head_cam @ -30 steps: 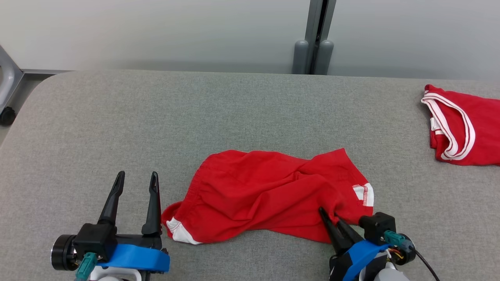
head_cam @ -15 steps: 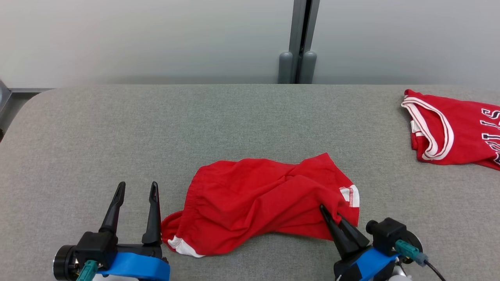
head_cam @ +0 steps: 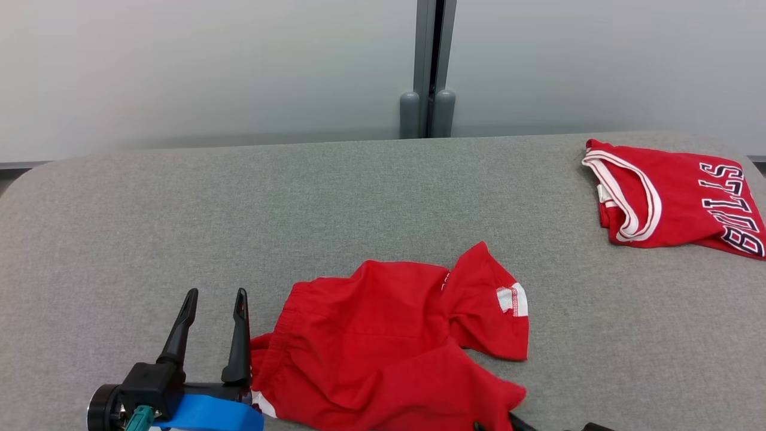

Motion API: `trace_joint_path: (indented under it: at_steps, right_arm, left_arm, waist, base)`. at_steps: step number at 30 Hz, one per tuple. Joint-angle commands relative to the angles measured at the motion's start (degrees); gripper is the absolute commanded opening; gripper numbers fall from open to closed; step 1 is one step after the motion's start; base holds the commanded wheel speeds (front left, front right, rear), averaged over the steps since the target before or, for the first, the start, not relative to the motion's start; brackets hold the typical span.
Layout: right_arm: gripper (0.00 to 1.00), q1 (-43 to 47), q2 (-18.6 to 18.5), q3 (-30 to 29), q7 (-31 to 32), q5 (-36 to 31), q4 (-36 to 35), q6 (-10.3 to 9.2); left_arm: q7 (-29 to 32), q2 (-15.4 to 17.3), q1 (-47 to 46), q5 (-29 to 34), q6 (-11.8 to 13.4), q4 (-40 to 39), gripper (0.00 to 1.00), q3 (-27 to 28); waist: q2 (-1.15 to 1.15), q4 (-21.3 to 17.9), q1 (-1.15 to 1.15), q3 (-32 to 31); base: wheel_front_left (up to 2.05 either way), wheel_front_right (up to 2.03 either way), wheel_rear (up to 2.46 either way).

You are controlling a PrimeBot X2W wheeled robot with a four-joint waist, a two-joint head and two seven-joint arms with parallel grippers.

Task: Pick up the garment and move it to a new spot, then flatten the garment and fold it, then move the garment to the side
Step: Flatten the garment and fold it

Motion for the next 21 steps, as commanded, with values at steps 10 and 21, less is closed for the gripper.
trace_joint_path:
  at_steps: [10,21]
  right_arm:
    - [1.00,-3.5,-2.1,-7.8,-1.1,-2.9,-5.0,0.01]
    - [1.00,-20.3,-2.2,-10.0,1.0,-8.1,1.2,0.01]
  left_arm:
    - [0.0,0.0,-0.9,0.2,-0.1,0.1,1.00,0.3]
    - [0.0,0.0,-3.1,0.4,-0.1,0.0,1.00,-0.6]
  waist:
    - [0.00,-0.1,0.01,0.9]
    - [0.00,1.3,0.01,3.6]
  base:
    - [0.00,0.00,0.00]
    - [0.00,0.00,0.00]
